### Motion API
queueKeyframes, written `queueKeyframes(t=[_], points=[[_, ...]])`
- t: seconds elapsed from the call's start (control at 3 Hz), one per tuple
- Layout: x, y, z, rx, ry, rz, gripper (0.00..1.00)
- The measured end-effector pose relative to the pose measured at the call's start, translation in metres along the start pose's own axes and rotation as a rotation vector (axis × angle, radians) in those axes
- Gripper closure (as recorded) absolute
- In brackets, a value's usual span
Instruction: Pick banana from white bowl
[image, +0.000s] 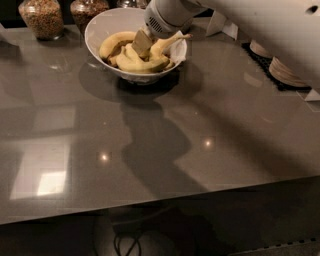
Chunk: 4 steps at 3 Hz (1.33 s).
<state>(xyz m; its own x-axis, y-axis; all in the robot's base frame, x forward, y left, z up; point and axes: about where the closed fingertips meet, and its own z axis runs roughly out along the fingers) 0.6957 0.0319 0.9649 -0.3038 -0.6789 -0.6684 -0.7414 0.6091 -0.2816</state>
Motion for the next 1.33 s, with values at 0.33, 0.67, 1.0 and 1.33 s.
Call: queueKeyframes(t=[0.33,0.67,1.0,1.33], points=[[-0.005,-0.009,0.000,0.013,-0.015,-0.026,0.43],[-0.003,-0.018,0.010,0.013,-0.023,-0.038,0.40],[0.000,-0.023,0.019,0.009,-0.025,-0.042,0.40],[0.007,-0.025,0.035,-0.012,-0.018,-0.035,0.42]])
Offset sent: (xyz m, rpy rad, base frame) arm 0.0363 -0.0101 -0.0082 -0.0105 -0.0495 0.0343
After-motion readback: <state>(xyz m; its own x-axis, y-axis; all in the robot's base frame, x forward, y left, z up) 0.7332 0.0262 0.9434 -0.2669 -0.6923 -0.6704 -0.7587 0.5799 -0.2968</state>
